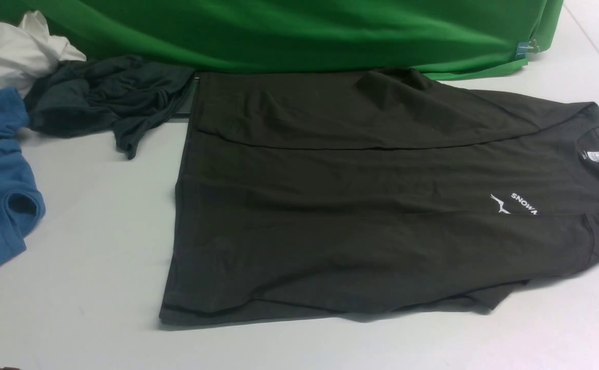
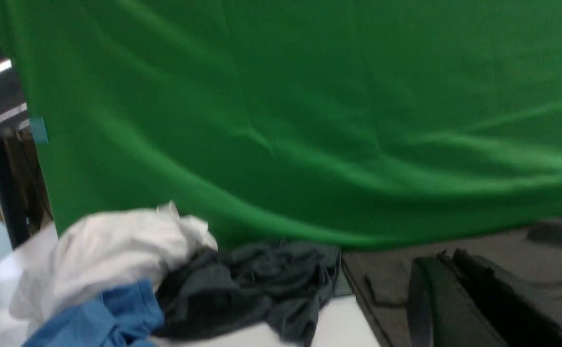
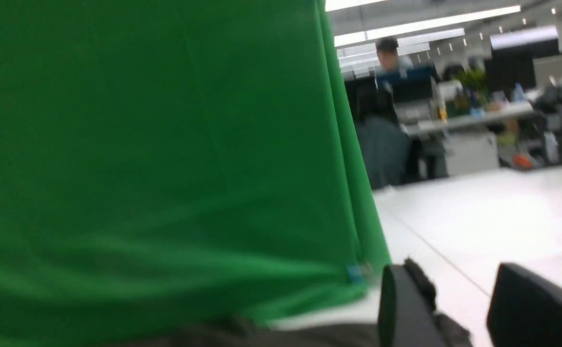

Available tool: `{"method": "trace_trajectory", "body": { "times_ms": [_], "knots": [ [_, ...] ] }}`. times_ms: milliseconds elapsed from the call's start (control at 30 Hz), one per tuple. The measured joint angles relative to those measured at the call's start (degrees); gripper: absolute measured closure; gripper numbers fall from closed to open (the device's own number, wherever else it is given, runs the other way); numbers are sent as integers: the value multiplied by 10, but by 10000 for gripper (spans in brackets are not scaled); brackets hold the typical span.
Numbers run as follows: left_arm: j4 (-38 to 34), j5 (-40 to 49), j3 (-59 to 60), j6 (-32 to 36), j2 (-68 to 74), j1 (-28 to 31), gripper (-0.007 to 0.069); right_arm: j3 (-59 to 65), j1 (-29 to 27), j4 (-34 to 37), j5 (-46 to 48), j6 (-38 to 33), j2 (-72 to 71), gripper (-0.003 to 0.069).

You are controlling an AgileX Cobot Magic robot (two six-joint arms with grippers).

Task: Fold a long-sleeved shirt on a white desktop.
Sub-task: 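Grasp the left edge of the dark T-shirt lying flat on the table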

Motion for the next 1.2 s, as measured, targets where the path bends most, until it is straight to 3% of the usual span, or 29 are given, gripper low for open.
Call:
{"method": "trace_trajectory", "body": {
  "times_ms": [233, 367, 433, 567, 733, 833, 1033, 1200],
  "knots": [
    [0, -26, 0, -5, 0, 0, 587, 0, 0, 0, -85, 48, 0, 418],
    [-11, -149, 0, -73, 0, 0, 587, 0, 0, 0, -155, 74, 0, 418],
    [-14, -257, 0, -120, 0, 0, 587, 0, 0, 0, -218, 109, 0, 418],
    [-15, -280, -33, -152, -1, 0, 587, -34, 0, 0, -232, 136, 2, 418],
    [-15, -177, -196, -175, 52, 0, 587, -210, 0, 0, -206, 147, 77, 418],
    [-15, -51, -350, -198, 149, 0, 587, -369, 0, 0, -135, 147, 160, 418],
    [-14, 227, -553, -206, 315, 0, 587, -587, 0, 0, 132, 128, 305, 418],
    [26, 284, -583, -138, 415, 0, 587, -623, 9, 0, 278, 98, 385, 418]
  ]
}}
